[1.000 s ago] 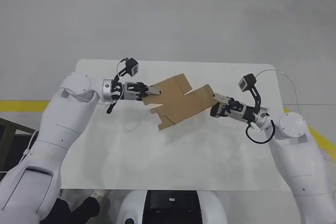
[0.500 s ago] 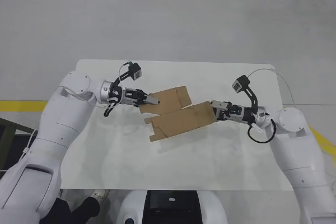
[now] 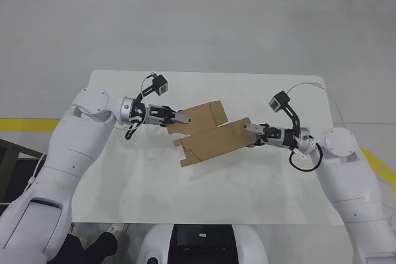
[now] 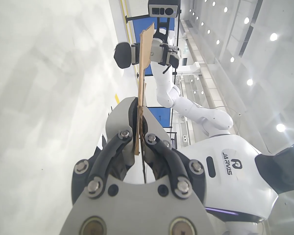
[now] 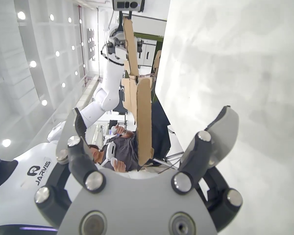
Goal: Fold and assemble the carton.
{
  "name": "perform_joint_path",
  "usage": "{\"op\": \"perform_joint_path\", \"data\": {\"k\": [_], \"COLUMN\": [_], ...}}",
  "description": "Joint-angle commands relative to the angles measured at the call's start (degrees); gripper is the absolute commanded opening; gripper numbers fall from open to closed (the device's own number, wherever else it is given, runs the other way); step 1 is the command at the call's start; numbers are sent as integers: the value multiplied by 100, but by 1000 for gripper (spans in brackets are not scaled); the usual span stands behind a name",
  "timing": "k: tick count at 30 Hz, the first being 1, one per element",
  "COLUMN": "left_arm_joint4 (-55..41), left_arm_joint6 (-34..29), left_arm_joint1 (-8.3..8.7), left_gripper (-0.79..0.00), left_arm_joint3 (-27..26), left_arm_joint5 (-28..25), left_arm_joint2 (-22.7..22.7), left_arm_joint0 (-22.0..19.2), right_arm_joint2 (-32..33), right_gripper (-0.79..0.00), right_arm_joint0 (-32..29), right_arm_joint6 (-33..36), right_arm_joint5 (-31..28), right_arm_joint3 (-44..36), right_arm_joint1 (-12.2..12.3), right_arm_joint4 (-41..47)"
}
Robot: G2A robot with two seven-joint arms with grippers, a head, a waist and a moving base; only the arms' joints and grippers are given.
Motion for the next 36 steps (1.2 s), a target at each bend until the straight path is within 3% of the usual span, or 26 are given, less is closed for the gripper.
{"op": "perform_joint_path", "data": {"k": [1,8,18,20,21,23,32,36], "left_arm_joint4": [15,28,22,28,28,24,17,36], "left_arm_joint6": [-13,-98,-171,-174,-173,-188,-201,-195], "left_arm_joint1": [13,28,29,28,28,26,16,9], "left_gripper": [-785,-785,-785,-785,-785,-785,-785,-785], "left_arm_joint3": [-54,-210,-289,-297,-299,-303,-301,-304], "left_arm_joint5": [46,71,50,43,44,51,57,48], "left_arm_joint2": [-22,-39,-43,-42,-43,-40,-30,-12], "left_arm_joint0": [32,122,160,164,165,166,164,157], "right_arm_joint2": [-39,-222,-451,-484,-503,-538,-677,-728], "right_gripper": [0,0,0,-28,-120,-182,-169,-225], "right_arm_joint0": [52,292,521,536,540,549,577,580], "right_arm_joint6": [217,711,904,924,935,939,888,899], "right_arm_joint5": [-107,-308,-503,-515,-514,-510,-468,-472], "right_arm_joint3": [94,472,796,807,811,813,806,763], "right_arm_joint1": [1,-23,-70,-75,-77,-80,-95,-99], "right_arm_joint4": [59,347,570,601,606,600,592,603]}}
